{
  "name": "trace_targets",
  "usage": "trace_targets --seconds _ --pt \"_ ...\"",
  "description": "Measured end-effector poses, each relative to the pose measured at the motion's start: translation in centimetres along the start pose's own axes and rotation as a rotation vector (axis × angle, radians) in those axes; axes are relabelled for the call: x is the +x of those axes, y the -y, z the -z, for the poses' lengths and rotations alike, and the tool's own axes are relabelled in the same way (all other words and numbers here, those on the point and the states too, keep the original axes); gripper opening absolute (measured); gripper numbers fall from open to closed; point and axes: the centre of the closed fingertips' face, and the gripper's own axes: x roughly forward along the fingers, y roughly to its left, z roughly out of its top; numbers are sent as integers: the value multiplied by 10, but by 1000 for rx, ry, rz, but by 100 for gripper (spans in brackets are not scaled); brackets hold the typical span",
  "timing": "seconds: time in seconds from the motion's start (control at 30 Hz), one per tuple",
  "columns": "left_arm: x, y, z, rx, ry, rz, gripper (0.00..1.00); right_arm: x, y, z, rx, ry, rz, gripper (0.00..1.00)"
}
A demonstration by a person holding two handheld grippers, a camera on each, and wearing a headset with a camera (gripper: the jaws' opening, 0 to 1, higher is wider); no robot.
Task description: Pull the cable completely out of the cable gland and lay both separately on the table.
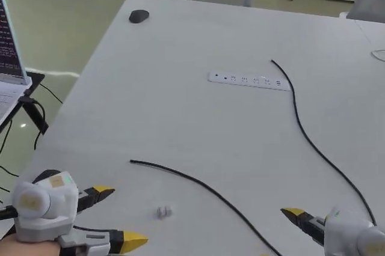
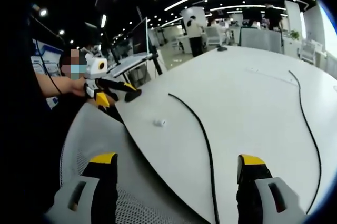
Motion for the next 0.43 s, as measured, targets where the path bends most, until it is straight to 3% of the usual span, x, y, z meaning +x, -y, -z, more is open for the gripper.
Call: trace_targets --seconds 0.17,0.43 --pt "-2 -6 4 -12 -9 -29 92 2 -7 -3 6 4 -26 99" --pt "-1 -4 5 -22 -10 -37 99 4 -10 -12 -2 14 -39 99"
